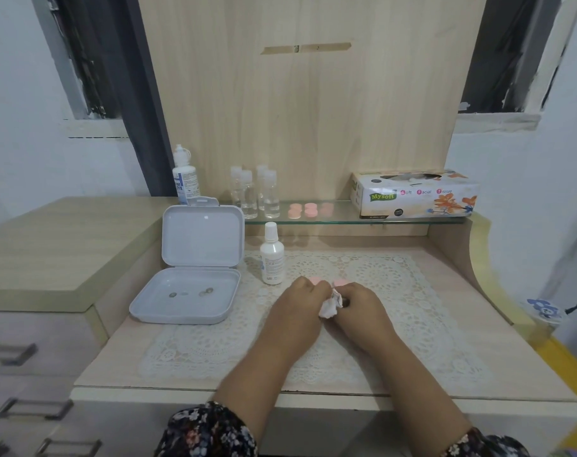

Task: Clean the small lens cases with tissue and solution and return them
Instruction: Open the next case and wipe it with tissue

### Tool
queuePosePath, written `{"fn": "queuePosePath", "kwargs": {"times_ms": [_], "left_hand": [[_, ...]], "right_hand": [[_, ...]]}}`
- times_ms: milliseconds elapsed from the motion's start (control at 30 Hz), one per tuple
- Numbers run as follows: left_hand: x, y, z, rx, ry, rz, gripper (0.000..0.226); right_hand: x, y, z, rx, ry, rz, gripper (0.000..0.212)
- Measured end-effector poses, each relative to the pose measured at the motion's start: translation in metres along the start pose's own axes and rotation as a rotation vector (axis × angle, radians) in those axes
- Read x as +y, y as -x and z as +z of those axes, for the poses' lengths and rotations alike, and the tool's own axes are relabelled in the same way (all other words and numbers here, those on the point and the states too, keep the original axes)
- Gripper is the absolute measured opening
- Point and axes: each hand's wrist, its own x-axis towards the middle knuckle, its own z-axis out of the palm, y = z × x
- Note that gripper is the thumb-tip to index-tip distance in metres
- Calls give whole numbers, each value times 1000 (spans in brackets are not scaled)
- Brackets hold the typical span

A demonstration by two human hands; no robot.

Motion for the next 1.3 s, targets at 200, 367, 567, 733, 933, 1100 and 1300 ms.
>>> {"fn": "queuePosePath", "kwargs": {"times_ms": [200,367,567,733,933,1100,1300], "left_hand": [[3,-2,-2,-62,-22,-16,25],[-2,-11,0,-147,158,-190,14],[-5,-12,-7,237,427,-410,13],[3,-4,-1,141,54,-96,21],[3,-4,6,84,-129,45,23],[6,-10,4,-29,7,-81,13],[4,-20,7,-91,194,-341,9]], "right_hand": [[-6,7,-5,14,-130,26,31],[-8,6,-5,29,-102,47,47],[-10,6,-4,15,-75,95,54],[-12,7,-6,30,-94,111,53],[-15,11,-6,40,-120,118,51],[-16,10,-8,45,-121,107,50],[-18,10,-8,31,-106,124,52]]}}
